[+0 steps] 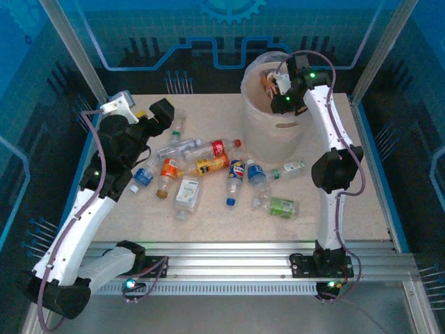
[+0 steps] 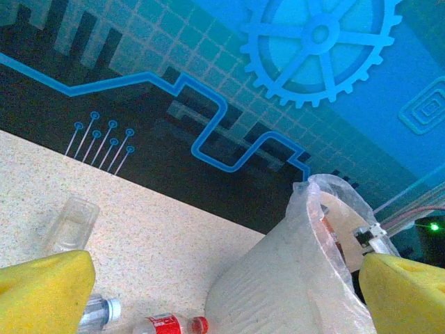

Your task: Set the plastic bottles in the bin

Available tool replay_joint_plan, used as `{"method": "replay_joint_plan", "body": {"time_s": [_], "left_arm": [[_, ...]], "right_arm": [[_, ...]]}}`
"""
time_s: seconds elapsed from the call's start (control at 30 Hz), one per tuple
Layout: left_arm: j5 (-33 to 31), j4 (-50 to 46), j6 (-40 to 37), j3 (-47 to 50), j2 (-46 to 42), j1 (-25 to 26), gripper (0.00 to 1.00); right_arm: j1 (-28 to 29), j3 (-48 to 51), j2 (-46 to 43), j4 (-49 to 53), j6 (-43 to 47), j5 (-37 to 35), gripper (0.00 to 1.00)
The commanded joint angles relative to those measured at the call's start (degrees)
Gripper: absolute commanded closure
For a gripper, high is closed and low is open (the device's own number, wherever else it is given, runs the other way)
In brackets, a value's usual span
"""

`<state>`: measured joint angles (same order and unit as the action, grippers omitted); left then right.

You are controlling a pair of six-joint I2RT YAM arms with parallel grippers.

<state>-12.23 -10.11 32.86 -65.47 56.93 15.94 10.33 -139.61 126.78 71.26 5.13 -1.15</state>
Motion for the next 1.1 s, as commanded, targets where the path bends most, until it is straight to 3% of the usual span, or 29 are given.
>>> {"method": "replay_joint_plan", "body": {"time_s": [0.0, 0.27, 0.5, 0.7, 1.07], "left_arm": [[-0.5, -0.5, 0.4, 0.9, 0.5, -0.7, 0.01], [-0.3, -1.7, 1.1, 1.3, 1.3, -1.2, 0.01], [-0.3, -2.9, 1.4, 2.1, 1.3, -2.1, 0.01], [-0.3, -4.8, 1.0, 2.0, 2.4, -2.5, 0.01], [1.2, -9.6, -4.1, -1.4, 8.6, -2.7, 0.01]], "right_arm": [[0.3, -1.2, 1.8, 2.1, 2.8, -4.5, 0.84], [0.3, -1.3, 6.0, 2.3, 4.1, -7.0, 0.75], [0.7, -1.6, 9.3, 3.3, 4.3, -10.5, 0.4], [1.1, -2.6, 8.4, 3.0, 3.9, -10.1, 0.24], [1.4, -5.3, 1.9, 2.1, 1.7, -9.9, 0.17]]}}
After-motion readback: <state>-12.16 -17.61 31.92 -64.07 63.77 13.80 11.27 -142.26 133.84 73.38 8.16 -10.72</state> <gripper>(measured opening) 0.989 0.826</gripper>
